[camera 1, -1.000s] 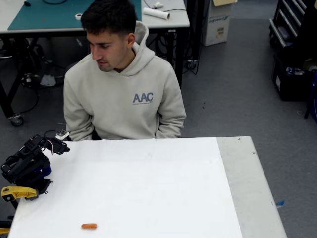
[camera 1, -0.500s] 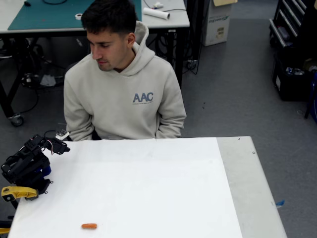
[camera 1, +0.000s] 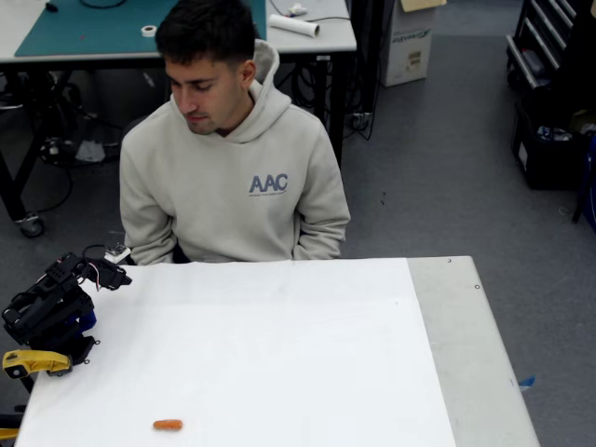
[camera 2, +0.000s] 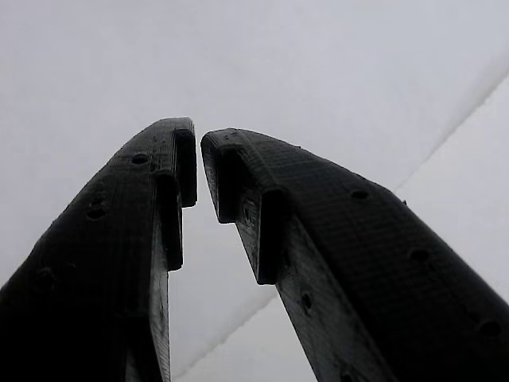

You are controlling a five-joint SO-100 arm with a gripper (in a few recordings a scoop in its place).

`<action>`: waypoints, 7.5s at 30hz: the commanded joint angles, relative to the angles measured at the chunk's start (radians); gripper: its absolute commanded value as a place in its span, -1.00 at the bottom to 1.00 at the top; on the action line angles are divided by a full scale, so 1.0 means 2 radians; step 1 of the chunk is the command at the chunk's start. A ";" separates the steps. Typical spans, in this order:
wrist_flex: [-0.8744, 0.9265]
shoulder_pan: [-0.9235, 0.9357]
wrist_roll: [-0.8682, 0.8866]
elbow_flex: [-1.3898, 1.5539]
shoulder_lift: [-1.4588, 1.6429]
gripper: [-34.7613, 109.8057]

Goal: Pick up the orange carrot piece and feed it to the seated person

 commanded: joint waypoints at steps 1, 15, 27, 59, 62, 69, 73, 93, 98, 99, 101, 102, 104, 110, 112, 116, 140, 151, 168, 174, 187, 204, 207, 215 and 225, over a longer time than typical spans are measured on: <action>0.009 -0.005 0.007 -0.032 0.011 -0.55; 0.009 -0.005 0.006 -0.032 0.011 -0.55; 0.009 -0.009 0.008 -0.032 0.010 -0.55; 0.009 0.216 0.004 -0.384 -0.457 -0.55; 0.009 0.265 0.003 -0.425 -0.513 -0.55; 0.008 0.354 0.003 -0.534 -0.634 -0.55; 0.008 0.402 0.002 -0.592 -0.706 -0.55; 0.008 0.581 -0.208 -0.737 -0.861 -0.55; 0.008 0.626 -0.283 -0.742 -0.875 -0.55; 0.008 0.635 -0.293 -0.746 -0.879 -0.55; 0.008 0.648 -0.308 -0.761 -0.886 -0.55; 0.008 0.653 -0.311 -0.772 -0.891 -0.55; 0.008 0.662 -0.311 -0.795 -0.909 -0.55; 0.009 0.673 -0.293 -0.864 -0.986 -0.55; 0.009 0.676 -0.272 -0.880 -1.003 -0.55; 0.009 0.705 -0.231 -0.910 -1.023 -0.55; 0.016 0.775 -0.148 -0.921 -0.927 -0.55; 0.016 0.815 -0.149 -0.913 -0.935 -0.55; 0.016 0.808 -0.149 -0.911 -1.002 -0.55; 0.010 0.783 -0.150 -0.911 -1.007 -0.55; 0.016 0.777 -0.219 -0.898 -1.001 -0.14; 0.009 0.779 -0.222 -0.840 -1.009 -0.21; 0.009 0.787 -0.222 -0.834 -1.009 -0.23; 0.009 0.805 -0.222 -0.831 -1.009 -0.23; 0.008 0.805 -0.223 -0.841 -1.039 -0.23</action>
